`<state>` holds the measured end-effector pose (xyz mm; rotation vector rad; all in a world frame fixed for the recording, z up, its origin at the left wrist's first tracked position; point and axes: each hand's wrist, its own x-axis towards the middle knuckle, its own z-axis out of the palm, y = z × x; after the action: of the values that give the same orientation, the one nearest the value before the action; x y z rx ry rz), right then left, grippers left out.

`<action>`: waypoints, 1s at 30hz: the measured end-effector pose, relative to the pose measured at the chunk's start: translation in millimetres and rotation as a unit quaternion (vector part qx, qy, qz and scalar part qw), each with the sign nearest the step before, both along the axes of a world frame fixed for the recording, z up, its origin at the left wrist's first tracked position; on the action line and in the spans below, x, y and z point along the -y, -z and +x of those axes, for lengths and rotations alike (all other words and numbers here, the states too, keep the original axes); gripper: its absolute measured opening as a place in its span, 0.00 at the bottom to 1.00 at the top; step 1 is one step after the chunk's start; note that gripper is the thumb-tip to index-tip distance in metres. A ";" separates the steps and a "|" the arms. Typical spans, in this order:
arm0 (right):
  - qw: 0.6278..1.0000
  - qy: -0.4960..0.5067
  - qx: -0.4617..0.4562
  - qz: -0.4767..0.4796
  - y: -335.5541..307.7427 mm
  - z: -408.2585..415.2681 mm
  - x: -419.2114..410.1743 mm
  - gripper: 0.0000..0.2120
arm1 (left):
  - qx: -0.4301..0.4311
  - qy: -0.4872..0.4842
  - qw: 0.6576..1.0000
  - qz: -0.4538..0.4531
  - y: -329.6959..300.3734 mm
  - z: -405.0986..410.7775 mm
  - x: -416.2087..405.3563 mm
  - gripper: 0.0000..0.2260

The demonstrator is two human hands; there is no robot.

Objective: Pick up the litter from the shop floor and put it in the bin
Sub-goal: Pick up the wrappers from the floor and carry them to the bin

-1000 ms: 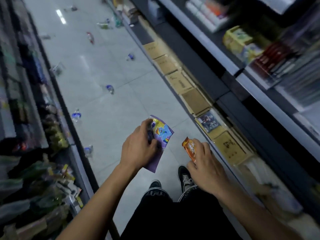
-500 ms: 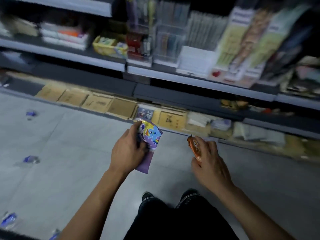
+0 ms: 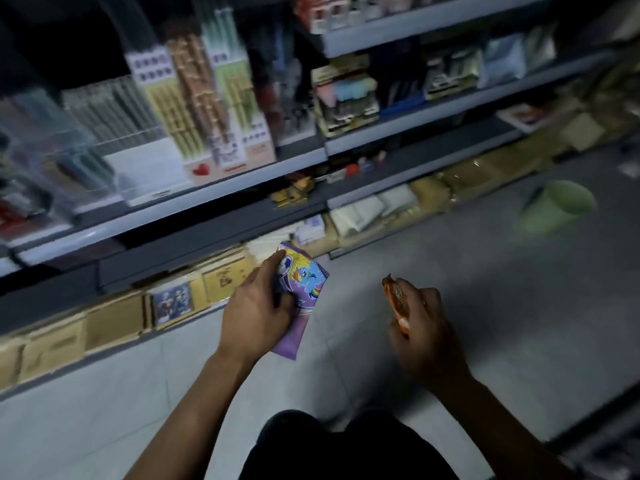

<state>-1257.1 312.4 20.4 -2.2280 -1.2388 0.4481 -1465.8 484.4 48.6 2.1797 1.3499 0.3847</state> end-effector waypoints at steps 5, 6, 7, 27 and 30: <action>0.994 0.107 -0.021 -0.009 11.5 64.5 53.6 0.32 | -0.023 0.102 0.995 -0.004 3.0 99.1 21.1 0.29; 0.990 0.134 -0.043 -0.007 11.7 73.6 64.4 0.32 | -0.025 0.127 0.992 -0.004 3.3 115.8 24.9 0.29; 0.985 0.158 -0.066 -0.003 11.7 81.9 74.5 0.32 | -0.029 0.150 0.988 -0.006 3.3 131.9 28.0 0.29; 0.894 0.442 -0.016 -0.071 1.5 197.6 99.0 0.31 | -0.004 0.414 0.910 -0.023 7.4 379.1 -3.7 0.23; 0.882 0.467 -0.014 -0.067 2.4 220.1 100.5 0.31 | -0.015 0.441 0.897 -0.025 13.1 419.2 -4.9 0.22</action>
<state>-1037.0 211.9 17.9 -2.5907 -0.0112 0.1673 -1046.6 489.2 35.5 2.4777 0.2648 -0.0425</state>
